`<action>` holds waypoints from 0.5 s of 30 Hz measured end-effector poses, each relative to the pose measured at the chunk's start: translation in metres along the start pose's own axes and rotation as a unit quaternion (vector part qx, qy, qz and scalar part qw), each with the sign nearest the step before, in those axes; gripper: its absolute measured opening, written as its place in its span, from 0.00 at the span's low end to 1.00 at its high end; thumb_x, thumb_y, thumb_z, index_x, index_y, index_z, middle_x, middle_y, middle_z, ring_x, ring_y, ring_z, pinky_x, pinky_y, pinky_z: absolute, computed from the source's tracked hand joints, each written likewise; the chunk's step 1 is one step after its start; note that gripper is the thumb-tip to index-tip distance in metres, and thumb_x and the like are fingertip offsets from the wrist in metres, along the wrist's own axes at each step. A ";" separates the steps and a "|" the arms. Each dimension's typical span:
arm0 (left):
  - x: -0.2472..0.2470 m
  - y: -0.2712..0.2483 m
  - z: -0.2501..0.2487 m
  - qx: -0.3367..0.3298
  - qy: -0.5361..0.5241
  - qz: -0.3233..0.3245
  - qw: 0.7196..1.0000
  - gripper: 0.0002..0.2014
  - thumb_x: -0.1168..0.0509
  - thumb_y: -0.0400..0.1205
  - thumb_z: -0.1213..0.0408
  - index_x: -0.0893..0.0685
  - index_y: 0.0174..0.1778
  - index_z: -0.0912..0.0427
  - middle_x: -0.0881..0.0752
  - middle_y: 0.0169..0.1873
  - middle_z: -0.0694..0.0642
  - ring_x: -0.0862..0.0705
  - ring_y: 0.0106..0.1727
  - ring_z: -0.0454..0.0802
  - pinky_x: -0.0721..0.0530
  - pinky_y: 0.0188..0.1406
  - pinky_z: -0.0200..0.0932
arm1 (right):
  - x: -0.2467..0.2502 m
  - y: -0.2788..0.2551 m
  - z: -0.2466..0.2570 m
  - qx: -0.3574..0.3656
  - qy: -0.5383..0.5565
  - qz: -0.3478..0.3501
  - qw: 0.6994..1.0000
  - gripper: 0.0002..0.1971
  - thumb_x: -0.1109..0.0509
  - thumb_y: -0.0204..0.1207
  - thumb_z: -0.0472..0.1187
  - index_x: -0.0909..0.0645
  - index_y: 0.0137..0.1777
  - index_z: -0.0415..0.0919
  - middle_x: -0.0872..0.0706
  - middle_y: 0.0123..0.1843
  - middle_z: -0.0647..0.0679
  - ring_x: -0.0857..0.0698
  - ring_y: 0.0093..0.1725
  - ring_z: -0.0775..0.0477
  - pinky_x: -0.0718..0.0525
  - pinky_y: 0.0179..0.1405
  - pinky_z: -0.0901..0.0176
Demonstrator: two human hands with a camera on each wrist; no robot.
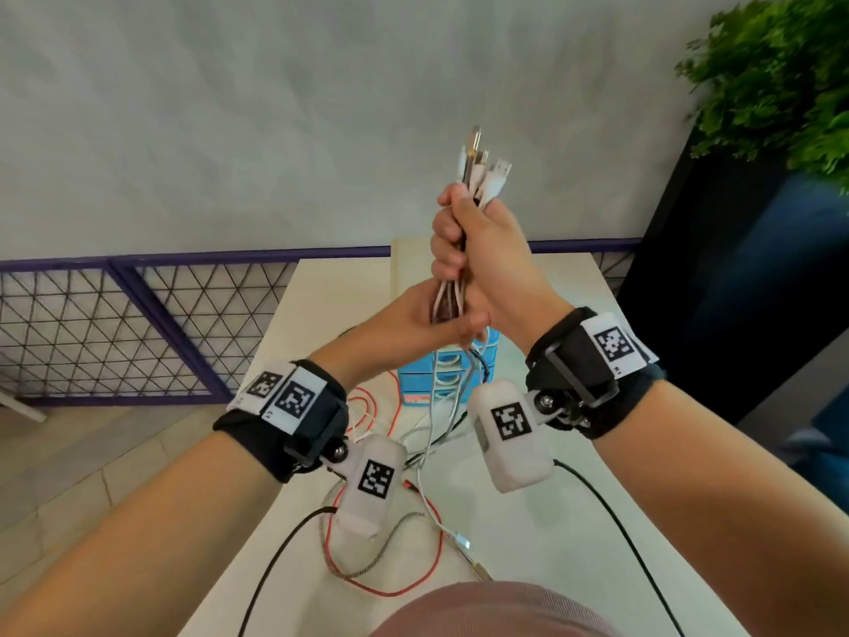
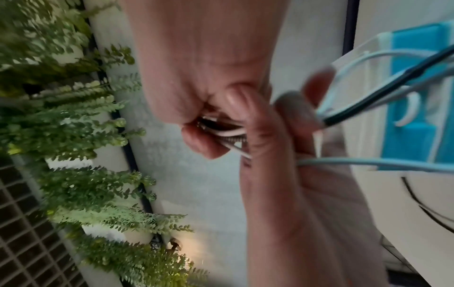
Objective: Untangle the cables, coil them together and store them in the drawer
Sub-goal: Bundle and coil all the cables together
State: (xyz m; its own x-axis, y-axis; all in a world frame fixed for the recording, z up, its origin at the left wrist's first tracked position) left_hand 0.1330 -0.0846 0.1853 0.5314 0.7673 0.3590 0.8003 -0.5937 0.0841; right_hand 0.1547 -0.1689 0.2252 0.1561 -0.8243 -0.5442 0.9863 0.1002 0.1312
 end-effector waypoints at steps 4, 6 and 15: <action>-0.008 0.005 0.038 0.011 0.131 0.019 0.991 0.05 0.37 0.83 0.61 0.22 0.42 0.55 0.18 0.33 0.46 0.20 0.33 0.36 0.22 0.38 0.28 | 0.005 0.008 0.022 0.019 -0.033 -0.001 0.999 0.12 0.47 0.89 0.40 0.29 0.43 0.42 0.35 0.24 0.55 0.40 0.17 0.59 0.42 0.12 0.69; -0.007 -0.001 0.074 0.051 0.121 0.025 0.991 0.04 0.39 0.84 0.61 0.24 0.43 0.54 0.19 0.28 0.45 0.16 0.32 0.40 0.18 0.39 0.37 | 0.011 0.010 0.034 0.035 -0.034 -0.014 0.999 0.12 0.47 0.88 0.40 0.29 0.43 0.42 0.35 0.23 0.55 0.41 0.17 0.59 0.42 0.12 0.69; 0.014 -0.041 0.179 0.198 0.286 0.055 0.936 0.14 0.44 0.81 0.69 0.24 0.32 0.50 0.16 0.27 0.46 0.20 0.30 0.36 0.26 0.38 0.36 | 0.048 0.004 0.100 0.166 -0.041 -0.116 0.978 0.13 0.47 0.88 0.40 0.29 0.42 0.40 0.37 0.24 0.54 0.43 0.19 0.57 0.48 0.16 0.65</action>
State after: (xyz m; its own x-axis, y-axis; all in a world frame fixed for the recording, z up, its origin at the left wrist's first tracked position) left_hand 0.1575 -0.0058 0.0209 0.4708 0.3839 0.7943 0.8504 -0.4372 -0.2927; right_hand 0.1610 -0.2643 0.2828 -0.0886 -0.8468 -0.5245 0.9205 -0.2708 0.2818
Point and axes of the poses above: each hand's wrist, its own y-axis towards the middle knuckle, its own x-axis out of the back of the hand, z = x × y, the point moved 4 cm from there along y, towards the middle knuckle
